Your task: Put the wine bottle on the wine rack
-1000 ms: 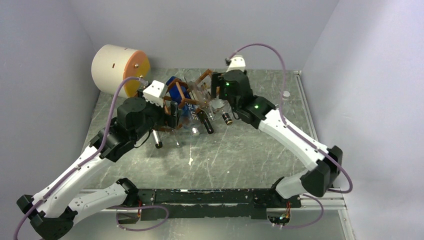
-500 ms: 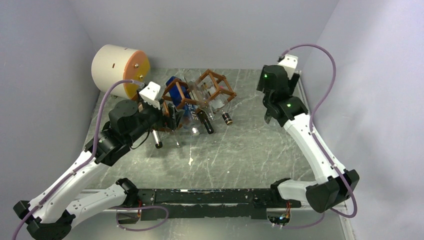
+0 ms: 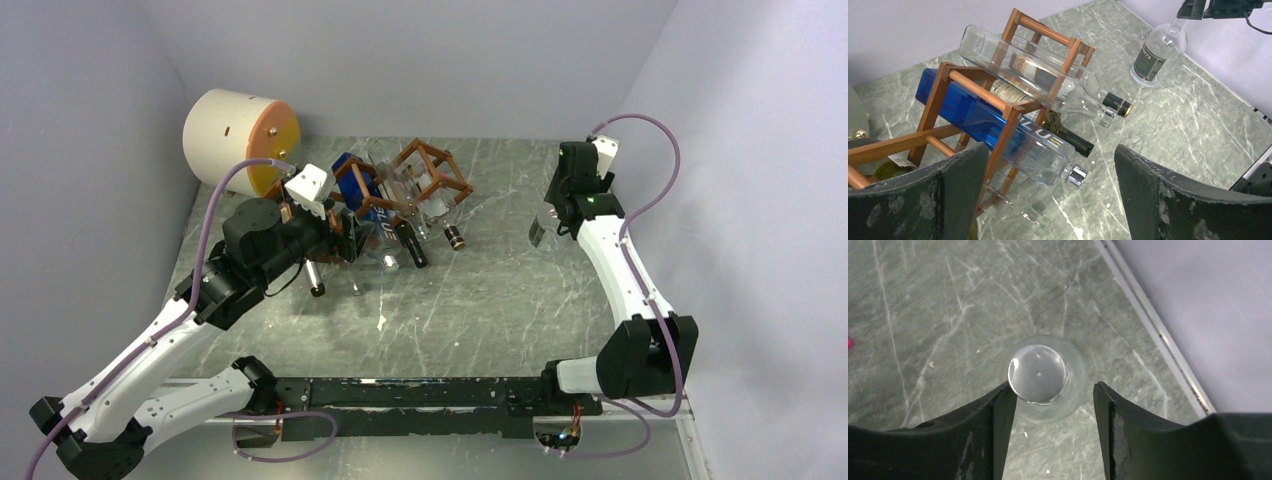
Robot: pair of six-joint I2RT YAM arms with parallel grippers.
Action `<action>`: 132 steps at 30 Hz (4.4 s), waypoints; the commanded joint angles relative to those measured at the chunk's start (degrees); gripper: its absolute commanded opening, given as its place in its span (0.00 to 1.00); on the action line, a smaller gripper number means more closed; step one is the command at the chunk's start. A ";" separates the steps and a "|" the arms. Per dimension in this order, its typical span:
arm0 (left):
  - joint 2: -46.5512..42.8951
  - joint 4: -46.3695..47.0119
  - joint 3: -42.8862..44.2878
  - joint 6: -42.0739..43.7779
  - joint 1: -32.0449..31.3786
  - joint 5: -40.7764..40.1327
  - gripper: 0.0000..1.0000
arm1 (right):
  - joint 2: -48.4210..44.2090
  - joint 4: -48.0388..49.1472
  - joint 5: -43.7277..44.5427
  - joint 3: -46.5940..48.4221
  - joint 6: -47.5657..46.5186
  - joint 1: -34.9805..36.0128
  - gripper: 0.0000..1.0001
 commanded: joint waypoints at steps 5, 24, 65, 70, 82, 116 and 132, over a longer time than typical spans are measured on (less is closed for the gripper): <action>-0.35 0.79 0.65 0.34 0.23 1.34 0.99 | 5.17 1.89 -5.48 2.31 -3.57 -1.50 0.47; 0.46 0.63 1.44 0.08 0.23 1.52 0.99 | 4.01 12.21 -11.60 2.56 -2.79 5.50 0.00; 4.89 0.94 3.86 -2.23 0.28 3.96 0.99 | -15.39 -10.37 -16.53 -18.49 11.80 12.67 0.00; 5.22 0.91 3.77 -2.61 0.24 4.29 0.99 | -14.24 -13.14 -20.21 -16.15 10.25 12.62 0.00; 5.85 0.84 3.63 -2.51 0.22 4.15 0.99 | -14.36 -15.65 -21.52 -14.67 8.24 12.62 0.00; 6.81 0.02 3.64 -1.83 0.23 4.03 0.99 | -1.84 -0.62 -25.07 -24.26 4.61 13.16 0.00; 6.55 -0.01 3.34 -1.28 0.24 3.92 0.99 | 4.03 3.76 -25.70 -25.50 4.89 13.23 0.27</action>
